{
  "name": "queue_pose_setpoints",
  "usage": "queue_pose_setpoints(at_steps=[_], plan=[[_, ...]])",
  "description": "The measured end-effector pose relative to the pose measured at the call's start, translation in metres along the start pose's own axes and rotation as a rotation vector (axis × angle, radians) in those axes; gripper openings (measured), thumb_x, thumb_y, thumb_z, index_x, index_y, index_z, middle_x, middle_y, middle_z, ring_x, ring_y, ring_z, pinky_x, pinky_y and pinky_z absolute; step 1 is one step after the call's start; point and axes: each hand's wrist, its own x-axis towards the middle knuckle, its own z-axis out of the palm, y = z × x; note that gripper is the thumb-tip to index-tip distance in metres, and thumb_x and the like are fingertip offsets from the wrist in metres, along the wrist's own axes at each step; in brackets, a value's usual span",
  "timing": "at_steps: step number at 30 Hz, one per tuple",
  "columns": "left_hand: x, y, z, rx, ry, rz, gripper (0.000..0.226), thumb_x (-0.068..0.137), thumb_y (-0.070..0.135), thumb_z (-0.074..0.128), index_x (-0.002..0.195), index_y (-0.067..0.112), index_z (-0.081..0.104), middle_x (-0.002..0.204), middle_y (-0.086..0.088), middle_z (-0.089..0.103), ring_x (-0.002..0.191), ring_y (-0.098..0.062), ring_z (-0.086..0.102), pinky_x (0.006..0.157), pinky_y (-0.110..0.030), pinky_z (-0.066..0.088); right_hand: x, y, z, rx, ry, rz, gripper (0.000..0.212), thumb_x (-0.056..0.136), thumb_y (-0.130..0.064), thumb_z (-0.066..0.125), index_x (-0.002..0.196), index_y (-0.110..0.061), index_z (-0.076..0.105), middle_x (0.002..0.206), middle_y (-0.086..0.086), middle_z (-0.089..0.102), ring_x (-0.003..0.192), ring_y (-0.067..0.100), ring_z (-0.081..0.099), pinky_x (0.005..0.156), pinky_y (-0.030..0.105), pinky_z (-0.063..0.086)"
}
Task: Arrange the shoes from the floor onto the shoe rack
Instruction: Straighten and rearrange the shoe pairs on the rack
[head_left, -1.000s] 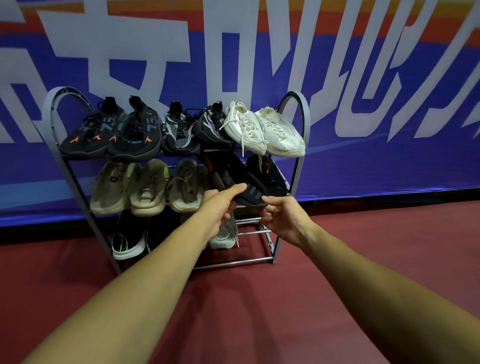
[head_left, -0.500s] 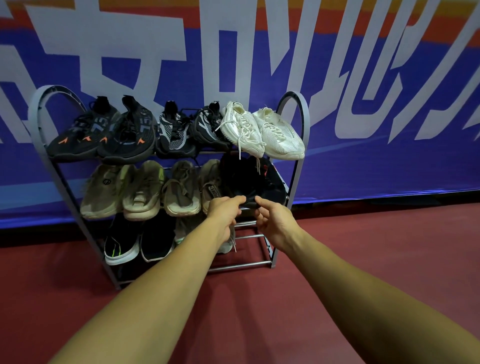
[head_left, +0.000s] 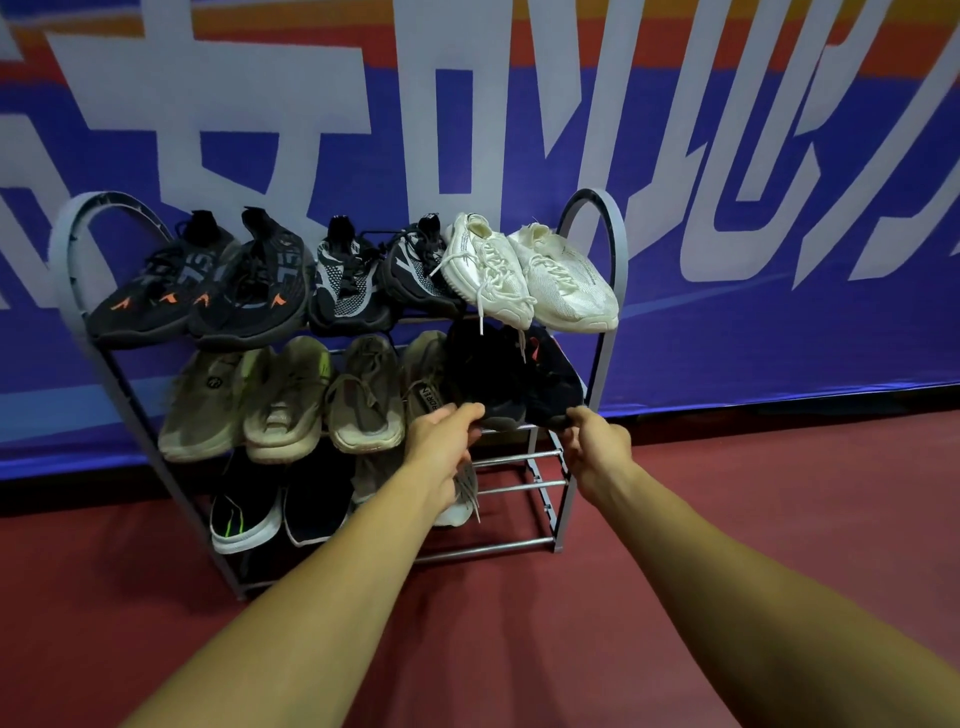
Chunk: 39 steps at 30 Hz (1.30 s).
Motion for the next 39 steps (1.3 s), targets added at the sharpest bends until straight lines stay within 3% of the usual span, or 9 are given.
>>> queue_pose_setpoints(at_steps=[4, 11, 15, 18, 20, 24, 30, 35, 39], plan=[[0.003, 0.004, -0.001, -0.016, 0.004, 0.047, 0.049, 0.089, 0.016, 0.071, 0.134, 0.006, 0.056, 0.087, -0.005, 0.070, 0.072, -0.014, 0.059, 0.051, -0.021, 0.036, 0.002, -0.006, 0.000, -0.048, 0.063, -0.143, 0.008, 0.082, -0.014, 0.063, 0.079, -0.009, 0.059, 0.065, 0.009, 0.045, 0.051, 0.015, 0.031, 0.047, 0.028, 0.027], [-0.003, -0.006, 0.012, 0.009, -0.002, 0.075, 0.061, 0.091, 0.014, 0.071, 0.145, 0.004, 0.044, 0.103, -0.007, 0.069, 0.075, -0.010, 0.063, 0.052, -0.018, 0.039, 0.003, -0.002, -0.007, -0.063, 0.039, -0.135, 0.022, 0.091, -0.016, 0.065, 0.070, -0.009, 0.061, 0.057, 0.001, 0.051, 0.052, 0.014, 0.037, 0.051, 0.027, 0.030], [-0.008, -0.004, 0.019, 0.054, 0.028, 0.065, 0.035, 0.091, 0.013, 0.071, 0.124, 0.001, 0.065, 0.084, -0.001, 0.068, 0.062, -0.008, 0.057, 0.040, -0.011, 0.037, -0.003, -0.004, -0.011, -0.089, -0.039, -0.088, 0.018, 0.098, -0.019, 0.061, 0.087, -0.005, 0.064, 0.048, -0.003, 0.053, 0.046, 0.011, 0.045, 0.048, 0.024, 0.029], [-0.010, -0.006, 0.017, 0.098, 0.073, 0.056, 0.038, 0.088, 0.024, 0.075, 0.117, 0.000, 0.065, 0.091, -0.007, 0.071, 0.060, -0.008, 0.059, 0.041, -0.013, 0.040, -0.009, -0.006, -0.015, -0.185, -0.097, -0.052, 0.031, 0.099, -0.031, 0.060, 0.101, 0.000, 0.067, 0.071, 0.005, 0.071, 0.038, 0.003, 0.049, 0.049, 0.022, 0.031], [-0.011, -0.010, 0.011, 0.153, 0.057, 0.025, 0.043, 0.086, 0.040, 0.075, 0.109, 0.005, 0.067, 0.089, -0.006, 0.071, 0.063, -0.011, 0.060, 0.047, -0.019, 0.040, -0.013, -0.005, -0.016, -0.244, -0.141, -0.021, 0.038, 0.096, -0.039, 0.064, 0.106, -0.003, 0.066, 0.092, 0.012, 0.076, 0.046, 0.005, 0.054, 0.056, 0.024, 0.036], [-0.014, -0.016, -0.005, 0.173, -0.003, -0.044, 0.037, 0.087, 0.051, 0.069, 0.094, 0.015, 0.073, 0.082, -0.002, 0.071, 0.062, -0.009, 0.058, 0.047, -0.019, 0.036, -0.026, 0.004, -0.003, -0.507, -0.308, 0.049, 0.053, 0.090, -0.050, 0.066, 0.114, -0.002, 0.067, 0.094, 0.011, 0.078, 0.067, 0.014, 0.058, 0.061, 0.026, 0.038], [-0.017, -0.009, -0.059, 0.148, 0.056, -0.243, 0.058, 0.088, 0.057, 0.064, 0.107, 0.001, 0.065, 0.093, -0.004, 0.070, 0.070, -0.012, 0.060, 0.049, -0.021, 0.036, -0.050, 0.028, 0.029, -0.494, -0.521, 0.186, 0.074, 0.080, -0.062, 0.071, 0.120, 0.001, 0.065, 0.107, 0.016, 0.076, 0.068, 0.012, 0.064, 0.063, 0.024, 0.047], [-0.015, 0.011, -0.102, 0.026, 0.167, -0.215, 0.040, 0.089, 0.045, 0.068, 0.113, 0.013, 0.062, 0.104, -0.005, 0.067, 0.080, -0.014, 0.062, 0.054, -0.023, 0.035, -0.059, 0.053, 0.068, -0.313, -0.428, 0.180, 0.051, 0.085, -0.052, 0.072, 0.103, -0.007, 0.059, 0.099, 0.017, 0.075, 0.060, 0.015, 0.056, 0.050, 0.024, 0.039], [-0.011, 0.019, -0.120, 0.000, 0.148, -0.233, 0.020, 0.094, 0.036, 0.065, 0.096, 0.015, 0.065, 0.106, -0.003, 0.070, 0.076, -0.009, 0.060, 0.057, -0.021, 0.036, -0.050, 0.066, 0.092, -0.151, -0.319, 0.192, 0.047, 0.085, -0.049, 0.074, 0.101, -0.006, 0.061, 0.080, 0.014, 0.070, 0.055, 0.016, 0.055, 0.046, 0.022, 0.036]])
